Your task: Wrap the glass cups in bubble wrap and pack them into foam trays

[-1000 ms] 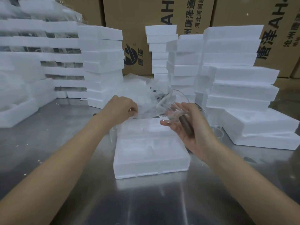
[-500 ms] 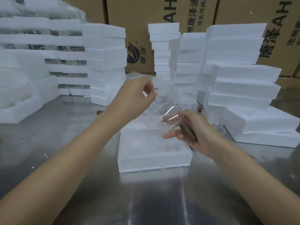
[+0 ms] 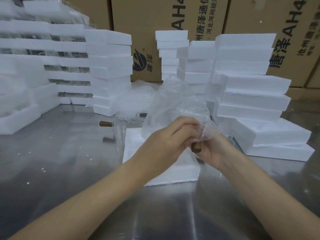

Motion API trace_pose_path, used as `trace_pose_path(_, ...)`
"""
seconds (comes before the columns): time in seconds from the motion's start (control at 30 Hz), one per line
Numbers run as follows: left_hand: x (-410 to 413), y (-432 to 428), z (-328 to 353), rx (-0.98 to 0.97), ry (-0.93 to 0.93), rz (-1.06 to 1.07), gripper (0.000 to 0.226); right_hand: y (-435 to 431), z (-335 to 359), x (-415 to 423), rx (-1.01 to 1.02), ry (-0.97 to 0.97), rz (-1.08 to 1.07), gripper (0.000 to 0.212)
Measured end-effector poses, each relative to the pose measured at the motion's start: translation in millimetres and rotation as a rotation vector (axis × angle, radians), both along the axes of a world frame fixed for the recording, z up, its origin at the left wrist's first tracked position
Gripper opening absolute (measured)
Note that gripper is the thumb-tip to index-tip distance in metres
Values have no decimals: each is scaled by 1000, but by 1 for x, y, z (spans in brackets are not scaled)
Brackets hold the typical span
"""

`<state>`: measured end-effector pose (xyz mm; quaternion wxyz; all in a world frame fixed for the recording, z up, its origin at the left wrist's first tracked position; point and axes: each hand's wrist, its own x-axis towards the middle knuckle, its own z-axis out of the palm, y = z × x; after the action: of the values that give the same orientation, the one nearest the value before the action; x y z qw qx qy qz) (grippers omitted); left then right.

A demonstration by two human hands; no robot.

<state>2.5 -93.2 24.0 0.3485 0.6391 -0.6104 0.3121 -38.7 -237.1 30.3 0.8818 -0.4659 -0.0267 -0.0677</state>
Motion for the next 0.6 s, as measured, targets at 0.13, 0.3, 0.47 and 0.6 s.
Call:
trace_pose_path(0.13, -3, 0, 0, -95, 147, -44, 9, 5, -2, -1, -152, -96, -20, 56)
trace_pose_path(0.3, -11, 0, 1, -176, 343, -86, 10, -2, -12, 1, -496, -120, -320, 18)
trace_pose_path(0.47, -17, 2, 3, -145, 414, -133, 13, 6, -13, 2, -954, -211, -704, 39)
trace_pose_path(0.6, -21, 0, 0, -38, 382, -178, 15, 10, -20, -5, -1123, -53, -623, 54)
